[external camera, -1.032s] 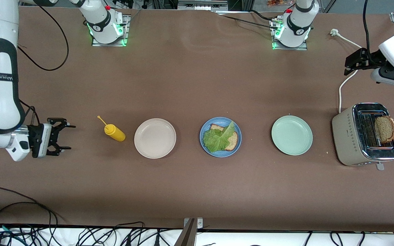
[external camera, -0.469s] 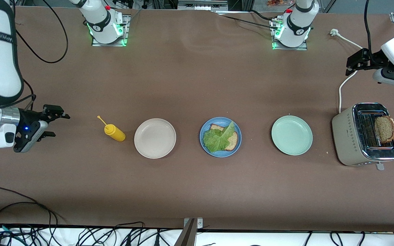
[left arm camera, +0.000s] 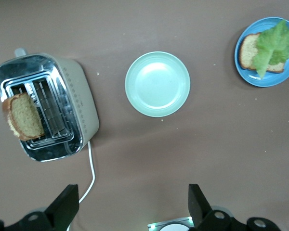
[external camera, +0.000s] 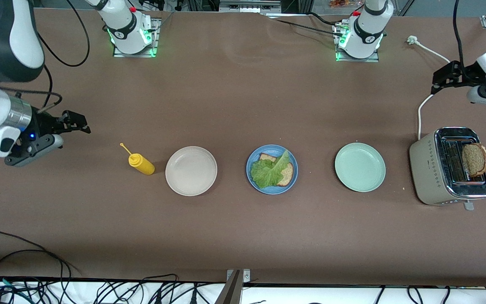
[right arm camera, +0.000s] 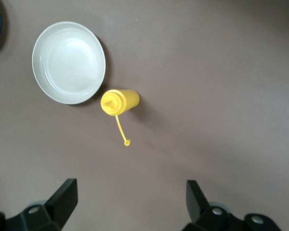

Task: Make sandwich in blue plate with both arms
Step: 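Withdraw the right gripper while the left gripper moves over the toaster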

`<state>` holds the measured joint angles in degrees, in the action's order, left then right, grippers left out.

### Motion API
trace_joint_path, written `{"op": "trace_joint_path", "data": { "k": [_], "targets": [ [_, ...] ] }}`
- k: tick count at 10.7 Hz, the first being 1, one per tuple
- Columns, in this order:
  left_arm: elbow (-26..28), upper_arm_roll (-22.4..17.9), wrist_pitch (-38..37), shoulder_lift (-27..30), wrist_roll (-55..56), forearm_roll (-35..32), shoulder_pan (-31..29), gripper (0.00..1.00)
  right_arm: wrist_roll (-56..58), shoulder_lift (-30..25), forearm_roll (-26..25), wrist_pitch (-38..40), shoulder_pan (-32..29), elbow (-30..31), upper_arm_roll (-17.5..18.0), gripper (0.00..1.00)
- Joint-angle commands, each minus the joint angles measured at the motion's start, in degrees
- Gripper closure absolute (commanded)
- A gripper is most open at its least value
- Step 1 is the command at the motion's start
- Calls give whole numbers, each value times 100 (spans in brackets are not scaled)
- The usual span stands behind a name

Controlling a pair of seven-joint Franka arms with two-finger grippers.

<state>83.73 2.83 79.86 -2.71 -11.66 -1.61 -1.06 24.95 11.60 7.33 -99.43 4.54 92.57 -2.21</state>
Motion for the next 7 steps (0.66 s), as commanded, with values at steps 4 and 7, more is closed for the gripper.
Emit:
{"op": "trace_joint_path", "data": {
  "k": [4, 7],
  "targets": [
    [-384, 15, 713, -721, -1090, 73, -1043, 0, -1115, -1564, -628, -814, -32, 1150, 380, 0],
    [-375, 15, 1591, -1239, -1434, 90, -1659, 0, -1404, -1425, -619, -781, -93, 765, 292, 0]
  ]
}}
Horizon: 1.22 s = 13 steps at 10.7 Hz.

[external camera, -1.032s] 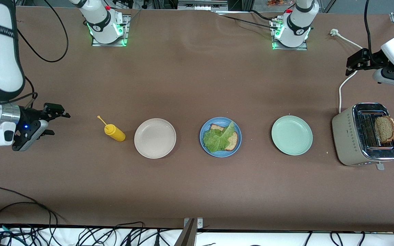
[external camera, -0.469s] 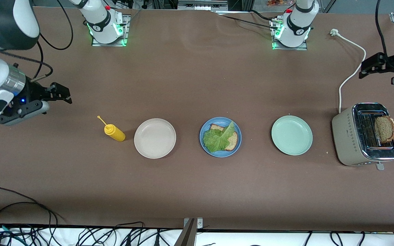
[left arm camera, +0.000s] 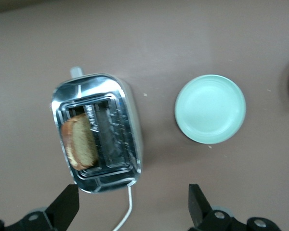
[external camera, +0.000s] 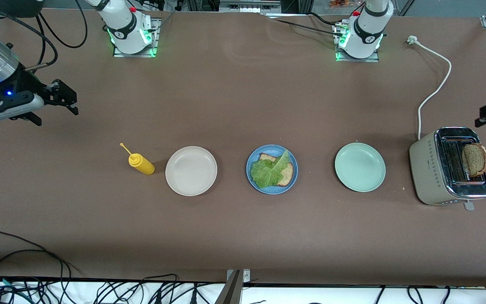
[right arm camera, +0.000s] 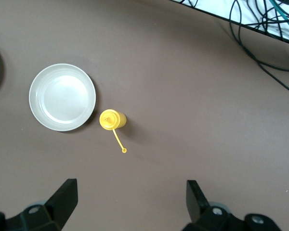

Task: Make sandwich in blue plate with both arms
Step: 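Withdraw the right gripper while the left gripper moves over the toaster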

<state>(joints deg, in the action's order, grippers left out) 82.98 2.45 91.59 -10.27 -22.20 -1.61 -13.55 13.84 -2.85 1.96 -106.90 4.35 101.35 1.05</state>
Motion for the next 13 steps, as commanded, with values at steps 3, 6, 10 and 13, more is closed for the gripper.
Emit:
{"op": "trace_joint_path", "data": {
  "k": [3, 6, 10, 13],
  "targets": [
    [-291, 62, 1140, -1046, -969, 326, -964, 0, -391, 66, -152, 45, -75, -361, -87, 0],
    [-238, 62, 1211, -1485, -1058, 986, -1325, 2, -611, -57, -178, 336, -75, -423, -280, 0],
    [-168, 62, 1511, -1776, -998, 1005, -1431, 3, -654, 30, -205, 275, -92, -476, -420, 0],
    [-107, 62, 1432, -1909, -551, 1321, -1624, 9, -585, 48, -161, 301, -101, -546, -615, 0]
  ]
}}
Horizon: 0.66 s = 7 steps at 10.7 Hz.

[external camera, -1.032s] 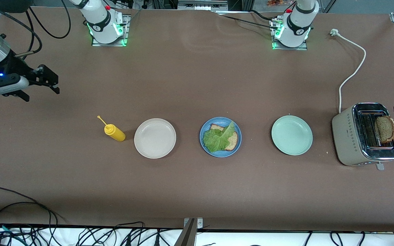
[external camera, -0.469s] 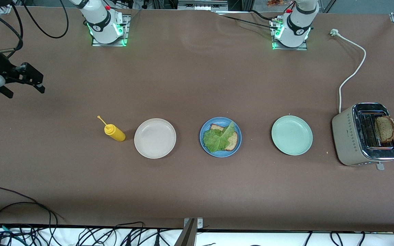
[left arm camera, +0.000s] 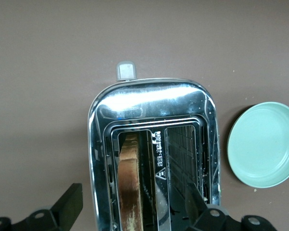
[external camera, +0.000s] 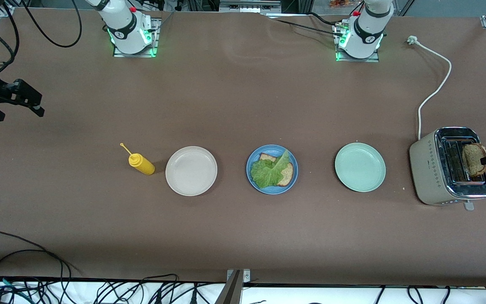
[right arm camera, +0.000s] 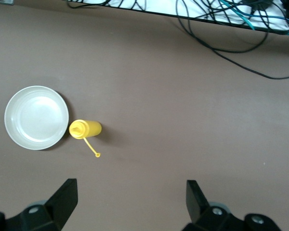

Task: Make sandwich in blue plate with both arms
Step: 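Lower the left gripper onto the toaster bread slice and grasp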

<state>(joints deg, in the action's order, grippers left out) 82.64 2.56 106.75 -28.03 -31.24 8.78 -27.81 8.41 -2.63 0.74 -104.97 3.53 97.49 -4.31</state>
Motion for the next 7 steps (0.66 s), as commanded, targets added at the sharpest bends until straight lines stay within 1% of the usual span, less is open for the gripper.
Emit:
{"op": "trace_joint_path", "data": {
  "k": [1, 2, 3, 4, 6, 7],
  "targets": [
    [-46, 51, -241, -141, 529, 282, -199, 9, -15, 34, -48, 134, -19, -186, -70, 0],
    [85, 51, -295, -133, 600, 282, -207, 9, -15, 43, -48, 126, -19, -186, -70, 0],
    [216, 51, -304, -106, 610, 282, -207, 13, -15, 43, -48, 117, -19, -195, -79, 0],
    [244, 51, -339, -89, 610, 274, -207, 25, -15, 43, -56, 117, -19, -195, -79, 0],
    [244, 51, -436, -80, 619, 274, -207, 67, -6, 43, -56, 135, -19, -195, -105, 0],
    [218, 51, -471, -54, 619, 230, -207, 85, -6, 34, -56, 143, -19, -195, -166, 0]
  ]
}}
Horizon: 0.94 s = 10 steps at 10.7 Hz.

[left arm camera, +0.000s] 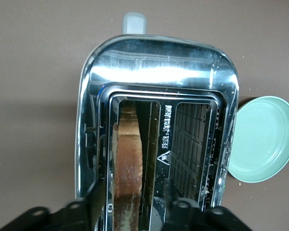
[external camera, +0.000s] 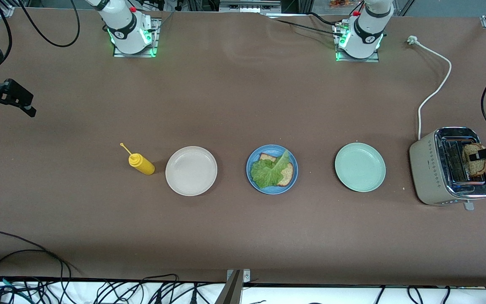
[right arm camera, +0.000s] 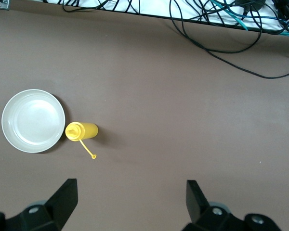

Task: Make sandwich in blue plate with both arms
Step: 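Lower the left gripper onto the toaster bread slice and grasp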

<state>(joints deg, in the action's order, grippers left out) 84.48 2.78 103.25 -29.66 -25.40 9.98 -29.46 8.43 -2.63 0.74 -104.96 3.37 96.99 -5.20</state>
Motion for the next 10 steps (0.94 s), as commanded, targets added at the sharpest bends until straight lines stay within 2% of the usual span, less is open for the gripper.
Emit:
{"op": "trace_joint_path", "data": {
  "k": [1, 10],
  "targets": [
    [25, 39, -130, 119, 35, 100, -42, 99, -16, 26, -56, 142, -3, -146, -78, 0],
    [-55, 82, -156, 390, -18, -110, -34, 100, -8, 43, -65, 142, -3, -181, -78, 0]
  ]
}}
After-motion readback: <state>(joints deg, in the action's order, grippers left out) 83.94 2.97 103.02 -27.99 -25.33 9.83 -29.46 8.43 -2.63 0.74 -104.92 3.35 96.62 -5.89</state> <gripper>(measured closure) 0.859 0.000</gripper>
